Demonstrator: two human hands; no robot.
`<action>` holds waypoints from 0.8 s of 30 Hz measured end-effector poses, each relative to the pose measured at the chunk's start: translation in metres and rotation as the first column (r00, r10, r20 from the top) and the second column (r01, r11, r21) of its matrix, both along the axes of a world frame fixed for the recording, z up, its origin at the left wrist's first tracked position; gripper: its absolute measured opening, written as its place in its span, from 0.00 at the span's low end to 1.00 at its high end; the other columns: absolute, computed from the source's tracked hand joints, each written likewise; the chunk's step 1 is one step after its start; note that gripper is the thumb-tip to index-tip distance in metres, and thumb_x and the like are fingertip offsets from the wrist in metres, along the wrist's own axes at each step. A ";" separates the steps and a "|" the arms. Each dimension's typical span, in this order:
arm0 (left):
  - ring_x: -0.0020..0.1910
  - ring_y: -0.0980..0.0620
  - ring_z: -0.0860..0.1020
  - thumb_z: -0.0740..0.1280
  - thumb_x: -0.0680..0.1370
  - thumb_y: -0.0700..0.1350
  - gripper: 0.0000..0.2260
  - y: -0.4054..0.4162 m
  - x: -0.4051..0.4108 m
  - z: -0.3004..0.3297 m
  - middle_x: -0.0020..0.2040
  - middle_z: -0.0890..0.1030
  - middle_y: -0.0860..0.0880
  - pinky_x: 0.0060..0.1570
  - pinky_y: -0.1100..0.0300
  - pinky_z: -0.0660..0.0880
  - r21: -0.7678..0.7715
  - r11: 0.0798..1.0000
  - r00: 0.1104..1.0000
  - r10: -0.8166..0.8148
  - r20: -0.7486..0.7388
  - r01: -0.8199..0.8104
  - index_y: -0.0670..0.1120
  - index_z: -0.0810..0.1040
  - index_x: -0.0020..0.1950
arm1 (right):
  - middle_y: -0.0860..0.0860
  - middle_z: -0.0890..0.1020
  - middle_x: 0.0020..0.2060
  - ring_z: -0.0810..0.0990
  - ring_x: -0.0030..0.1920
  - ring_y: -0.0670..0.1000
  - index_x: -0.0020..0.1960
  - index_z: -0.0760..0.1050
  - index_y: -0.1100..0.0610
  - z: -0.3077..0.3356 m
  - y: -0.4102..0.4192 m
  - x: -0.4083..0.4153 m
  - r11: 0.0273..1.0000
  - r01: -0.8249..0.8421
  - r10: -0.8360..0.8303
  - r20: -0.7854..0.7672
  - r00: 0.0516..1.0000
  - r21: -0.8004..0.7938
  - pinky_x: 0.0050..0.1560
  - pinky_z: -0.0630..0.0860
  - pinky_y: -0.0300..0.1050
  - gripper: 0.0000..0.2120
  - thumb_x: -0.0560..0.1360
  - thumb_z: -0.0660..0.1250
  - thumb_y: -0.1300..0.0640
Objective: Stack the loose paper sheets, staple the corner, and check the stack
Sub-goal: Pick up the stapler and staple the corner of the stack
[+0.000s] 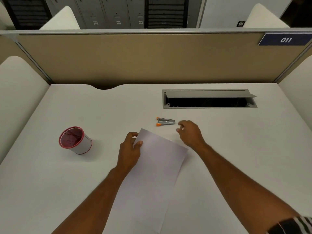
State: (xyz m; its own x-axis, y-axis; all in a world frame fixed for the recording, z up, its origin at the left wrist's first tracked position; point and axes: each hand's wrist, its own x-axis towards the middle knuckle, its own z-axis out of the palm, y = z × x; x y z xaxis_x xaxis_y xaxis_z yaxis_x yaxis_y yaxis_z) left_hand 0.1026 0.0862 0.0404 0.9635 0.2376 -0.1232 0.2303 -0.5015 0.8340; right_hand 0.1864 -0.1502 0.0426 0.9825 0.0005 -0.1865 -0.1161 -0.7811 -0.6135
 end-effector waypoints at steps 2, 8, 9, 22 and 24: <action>0.42 0.60 0.78 0.66 0.80 0.42 0.12 -0.001 -0.001 -0.001 0.49 0.80 0.51 0.36 0.75 0.71 0.027 1.000 0.999 -0.011 0.045 0.010 0.44 0.72 0.62 | 0.56 0.78 0.61 0.77 0.61 0.56 0.67 0.75 0.58 -0.003 0.012 0.030 0.993 -0.115 0.116 0.029 0.993 -0.037 0.60 0.71 0.45 0.18 0.78 0.67 0.57; 0.44 0.53 0.78 0.63 0.81 0.39 0.09 -0.001 0.001 -0.012 0.50 0.79 0.51 0.42 0.81 0.69 0.118 0.993 0.989 -0.045 0.139 0.029 0.40 0.74 0.61 | 0.58 0.72 0.68 0.68 0.69 0.59 0.72 0.68 0.60 -0.028 0.039 0.081 0.867 -0.416 0.418 -0.052 0.907 -0.274 0.68 0.69 0.52 0.24 0.77 0.66 0.59; 0.44 0.53 0.77 0.62 0.81 0.39 0.09 0.000 0.001 -0.013 0.51 0.79 0.51 0.43 0.81 0.69 0.125 0.992 0.988 -0.048 0.149 0.030 0.40 0.73 0.62 | 0.58 0.72 0.67 0.69 0.68 0.60 0.70 0.69 0.61 -0.033 0.042 0.084 0.853 -0.440 0.441 -0.062 0.895 -0.281 0.67 0.69 0.53 0.23 0.77 0.67 0.58; 0.50 0.59 0.76 0.65 0.80 0.38 0.10 -0.005 0.007 -0.006 0.53 0.82 0.49 0.50 0.80 0.67 0.167 0.983 0.960 -0.112 0.256 0.070 0.42 0.78 0.61 | 0.56 0.77 0.50 0.78 0.51 0.57 0.57 0.79 0.58 -0.038 0.005 0.055 0.971 -0.215 0.217 -0.008 0.976 0.106 0.52 0.72 0.47 0.10 0.77 0.65 0.58; 0.52 0.56 0.78 0.64 0.80 0.40 0.12 -0.006 0.006 0.000 0.55 0.82 0.48 0.52 0.79 0.68 0.180 0.978 0.947 -0.156 0.279 0.108 0.42 0.77 0.62 | 0.53 0.79 0.52 0.79 0.48 0.52 0.62 0.78 0.55 -0.015 -0.011 0.034 0.932 -0.126 0.159 -0.073 0.985 0.339 0.53 0.76 0.44 0.13 0.78 0.66 0.58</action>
